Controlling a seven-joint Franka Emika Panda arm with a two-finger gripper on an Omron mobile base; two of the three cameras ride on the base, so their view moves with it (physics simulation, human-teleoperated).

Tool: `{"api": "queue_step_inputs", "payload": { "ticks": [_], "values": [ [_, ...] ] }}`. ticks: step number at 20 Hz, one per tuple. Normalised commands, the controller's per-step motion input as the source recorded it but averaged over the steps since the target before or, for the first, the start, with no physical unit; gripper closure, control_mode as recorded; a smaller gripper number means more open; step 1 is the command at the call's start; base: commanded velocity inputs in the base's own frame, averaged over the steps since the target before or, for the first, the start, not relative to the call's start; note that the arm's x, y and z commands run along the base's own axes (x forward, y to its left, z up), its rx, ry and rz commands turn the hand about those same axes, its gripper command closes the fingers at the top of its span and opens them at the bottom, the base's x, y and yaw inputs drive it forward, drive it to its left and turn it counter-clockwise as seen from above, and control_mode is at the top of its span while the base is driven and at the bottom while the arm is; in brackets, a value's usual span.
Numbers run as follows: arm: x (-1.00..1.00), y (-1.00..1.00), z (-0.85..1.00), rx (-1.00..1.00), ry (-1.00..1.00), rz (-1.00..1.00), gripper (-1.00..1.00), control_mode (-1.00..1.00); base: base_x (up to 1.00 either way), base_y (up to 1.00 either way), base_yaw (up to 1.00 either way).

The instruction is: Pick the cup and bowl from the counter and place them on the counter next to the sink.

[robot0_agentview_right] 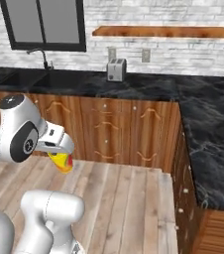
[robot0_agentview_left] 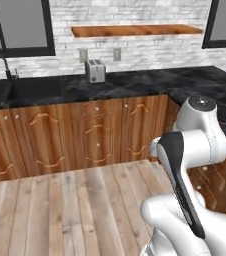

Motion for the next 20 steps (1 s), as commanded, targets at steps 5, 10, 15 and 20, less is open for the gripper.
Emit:
{"api": "queue_step_inputs", "payload": {
  "ticks": [5, 10, 15, 20],
  "values": [
    [0.0, 0.0, 0.0, 0.0, 0.0, 0.0, 1.0, 1.0, 1.0, 0.77, -0.12],
    [0.0, 0.0, 0.0, 0.0, 0.0, 0.0, 1.0, 1.0, 1.0, 0.5, -0.12],
    [0.0, 0.0, 0.0, 0.0, 0.0, 0.0, 1.0, 1.0, 1.0, 0.38, -0.1],
    [0.0, 0.0, 0.0, 0.0, 0.0, 0.0, 1.0, 1.0, 1.0, 0.36, -0.07]
  ]
}}
